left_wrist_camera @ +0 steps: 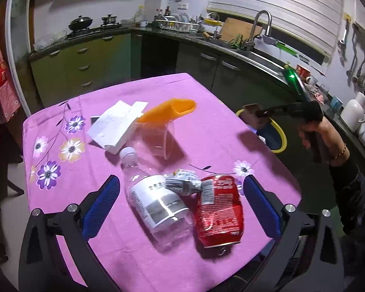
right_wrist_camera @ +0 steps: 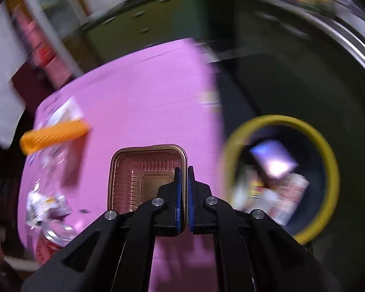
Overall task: Collect trash
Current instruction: 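Grasp the brown plastic tray with the right gripper and lift it toward the bin, then open the right gripper over the bin while the left gripper approaches the red Coca-Cola can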
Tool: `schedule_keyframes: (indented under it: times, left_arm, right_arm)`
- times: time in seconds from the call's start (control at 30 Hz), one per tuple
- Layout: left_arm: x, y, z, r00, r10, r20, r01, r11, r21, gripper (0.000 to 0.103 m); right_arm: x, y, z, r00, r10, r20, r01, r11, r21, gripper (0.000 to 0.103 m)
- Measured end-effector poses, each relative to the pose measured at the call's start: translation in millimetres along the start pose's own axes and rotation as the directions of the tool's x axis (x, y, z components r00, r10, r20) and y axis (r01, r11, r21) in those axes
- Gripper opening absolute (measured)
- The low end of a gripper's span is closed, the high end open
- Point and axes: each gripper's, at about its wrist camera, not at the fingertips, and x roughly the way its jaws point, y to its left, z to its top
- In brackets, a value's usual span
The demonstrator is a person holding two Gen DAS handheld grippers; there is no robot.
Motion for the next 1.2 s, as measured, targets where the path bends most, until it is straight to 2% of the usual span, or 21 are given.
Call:
schedule_keyframes:
  times: [0.03, 0.13, 0.27, 0.3, 0.33, 0.37, 0.43, 0.53, 0.63, 0.8, 1.07, 1.2]
  left_arm:
    - [1, -3, 1, 1.000, -0.005, 0.000, 0.005, 1.000, 0.005, 0.097]
    - [5, -11, 2, 1.000, -0.026, -0.014, 0.026, 1.000, 0.014, 0.097]
    - [12, -20, 4, 0.998, -0.042, -0.048, 0.043, 0.999, 0.021, 0.097]
    - [13, -23, 5, 0.998, -0.040, -0.057, 0.041, 0.999, 0.025, 0.097]
    - [15, -25, 5, 0.997, -0.037, -0.067, 0.039, 0.999, 0.030, 0.097]
    - [16, -27, 6, 0.996, -0.034, -0.076, 0.037, 0.999, 0.033, 0.097]
    - [22, -31, 8, 0.994, -0.033, -0.108, 0.037, 0.999, 0.036, 0.097]
    - [33, -38, 12, 0.985, -0.061, -0.164, 0.067, 0.997, 0.031, 0.097]
    - [47, -55, 9, 0.970, -0.062, -0.236, 0.081, 0.994, 0.070, 0.097]
    - [69, -76, -2, 0.943, -0.058, -0.328, 0.106, 0.986, 0.130, 0.096]
    - [90, -66, -10, 0.897, -0.100, -0.430, 0.128, 0.991, 0.035, 0.096]
    - [97, -64, -10, 0.894, -0.096, -0.437, 0.122, 0.992, 0.032, 0.096]
  right_arm:
    - [-6, -24, -1, 0.999, -0.046, 0.014, 0.046, 0.998, 0.044, 0.005]
    - [-10, -76, -8, 0.993, -0.117, 0.004, 0.115, 0.985, 0.132, 0.005]
    - [8, -112, -10, 0.987, -0.154, -0.034, 0.158, 0.970, 0.186, 0.008]
    - [14, -117, -10, 0.986, -0.162, -0.041, 0.167, 0.966, 0.197, 0.014]
    - [21, -123, -10, 0.984, -0.172, -0.046, 0.178, 0.961, 0.210, 0.026]
    - [24, -126, -10, 0.983, -0.181, -0.043, 0.186, 0.958, 0.217, 0.030]
    - [23, -128, -11, 0.980, -0.197, -0.012, 0.195, 0.954, 0.228, 0.032]
    - [13, -127, -17, 0.984, -0.176, 0.028, 0.165, 0.959, 0.232, 0.034]
    - [3, -121, -28, 0.986, -0.160, 0.056, 0.144, 0.965, 0.218, 0.041]
    - [-12, -115, -43, 0.990, -0.121, 0.074, 0.104, 0.974, 0.203, 0.041]
    - [-22, -100, -56, 0.993, -0.070, 0.090, 0.053, 0.983, 0.178, 0.042]
    - [-21, -93, -54, 0.994, -0.048, 0.096, 0.031, 0.986, 0.165, 0.042]
